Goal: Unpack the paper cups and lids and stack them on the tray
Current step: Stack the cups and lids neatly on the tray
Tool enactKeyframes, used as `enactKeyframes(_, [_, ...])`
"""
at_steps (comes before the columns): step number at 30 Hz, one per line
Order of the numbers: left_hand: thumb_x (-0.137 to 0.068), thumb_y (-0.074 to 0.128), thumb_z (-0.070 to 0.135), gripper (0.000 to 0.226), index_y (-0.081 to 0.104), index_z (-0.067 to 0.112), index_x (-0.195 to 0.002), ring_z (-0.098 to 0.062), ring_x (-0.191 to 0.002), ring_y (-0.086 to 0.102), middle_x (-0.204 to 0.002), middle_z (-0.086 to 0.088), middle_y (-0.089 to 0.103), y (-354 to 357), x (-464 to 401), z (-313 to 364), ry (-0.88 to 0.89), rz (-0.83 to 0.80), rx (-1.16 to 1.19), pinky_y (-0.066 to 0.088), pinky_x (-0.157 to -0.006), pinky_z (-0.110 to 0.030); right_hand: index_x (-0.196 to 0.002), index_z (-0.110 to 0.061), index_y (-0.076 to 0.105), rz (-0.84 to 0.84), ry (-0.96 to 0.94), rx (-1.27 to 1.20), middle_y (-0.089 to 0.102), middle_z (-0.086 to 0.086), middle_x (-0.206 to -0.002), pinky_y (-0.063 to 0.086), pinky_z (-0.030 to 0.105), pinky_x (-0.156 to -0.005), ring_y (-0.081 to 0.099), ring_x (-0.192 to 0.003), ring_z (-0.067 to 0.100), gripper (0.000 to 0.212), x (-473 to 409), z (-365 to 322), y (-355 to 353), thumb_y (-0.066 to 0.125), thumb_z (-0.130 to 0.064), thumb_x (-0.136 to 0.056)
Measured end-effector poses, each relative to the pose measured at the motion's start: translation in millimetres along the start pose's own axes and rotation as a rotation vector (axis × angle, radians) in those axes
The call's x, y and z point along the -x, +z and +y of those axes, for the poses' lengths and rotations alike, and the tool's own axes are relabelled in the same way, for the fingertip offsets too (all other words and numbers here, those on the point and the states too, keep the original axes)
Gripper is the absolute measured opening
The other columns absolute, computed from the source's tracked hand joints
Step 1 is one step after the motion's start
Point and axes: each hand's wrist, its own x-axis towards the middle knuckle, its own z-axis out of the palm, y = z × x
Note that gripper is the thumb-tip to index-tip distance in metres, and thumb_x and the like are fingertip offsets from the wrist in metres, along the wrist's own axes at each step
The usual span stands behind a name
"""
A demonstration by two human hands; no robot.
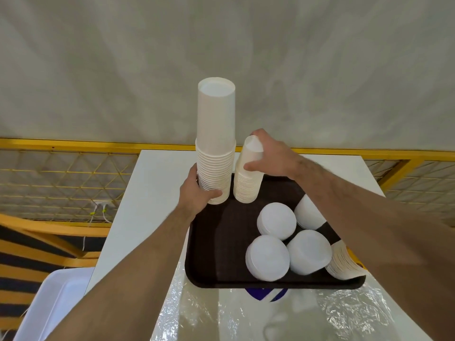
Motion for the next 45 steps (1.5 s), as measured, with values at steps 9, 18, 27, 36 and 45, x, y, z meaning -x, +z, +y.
enactKeyframes(9, [-0.076, 0.085, 0.013, 0.096, 0.027, 0.023, -0.151, -0.029, -0.136, 0.045, -0.152, -0.004, 0.040, 2, 13, -2, -0.096, 0.076, 0.009, 0.044, -0.109, -0.046, -0.150, -0.024, 0.020, 0.085, 0.026, -0.219, 0.048, 0.001, -0.136, 0.042, 0.030, -0.090, 0.050, -0.119, 0.021, 0.103, 9, 12, 14, 0.088, -0.016, -0.073])
enactKeyframes(18, [-0.083, 0.074, 0.003, 0.053, 0.043, 0.014, -0.126, -0.015, -0.105, 0.053, -0.120, 0.000, 0.052, 16, 37, -8, -0.130, 0.066, 0.052, 0.040, -0.064, -0.012, -0.148, -0.016, 0.036, 0.116, 0.111, -0.198, 0.052, 0.004, -0.144, 0.043, 0.038, -0.101, 0.050, -0.130, 0.024, 0.086, 7, 16, 27, 0.085, -0.021, -0.079])
enactKeyframes(27, [-0.087, 0.063, 0.004, 0.017, 0.060, 0.020, -0.092, -0.011, -0.092, 0.056, -0.111, -0.002, 0.055, 43, 81, 20, 0.114, -0.096, -0.145, 0.040, -0.074, -0.012, -0.141, -0.024, 0.048, 0.060, 0.145, -0.036, 0.058, -0.002, -0.132, 0.043, 0.028, -0.094, 0.057, -0.117, 0.018, 0.071, 42, 19, -25, 0.084, -0.026, -0.080])
enactKeyframes(36, [-0.100, 0.050, 0.020, 0.042, 0.051, 0.024, -0.142, -0.023, -0.139, 0.037, -0.153, -0.002, 0.039, 122, 100, 92, 0.622, -0.436, -0.593, 0.035, -0.113, -0.040, -0.141, -0.034, 0.047, -0.178, 0.302, 0.354, 0.047, -0.002, -0.142, 0.038, 0.029, -0.093, 0.049, -0.122, 0.020, 0.068, 157, 56, -104, 0.075, -0.054, -0.082])
enactKeyframes(45, [-0.104, 0.038, 0.032, 0.052, 0.028, 0.029, -0.155, -0.029, -0.151, 0.012, -0.167, 0.001, 0.008, 175, 80, 99, 0.526, -0.591, -1.063, 0.022, -0.120, -0.050, -0.117, -0.033, 0.053, -0.139, 0.348, 0.397, 0.055, -0.001, -0.111, 0.043, 0.021, -0.056, 0.057, -0.094, 0.018, 0.052, 195, 115, -81, 0.082, -0.040, -0.074])
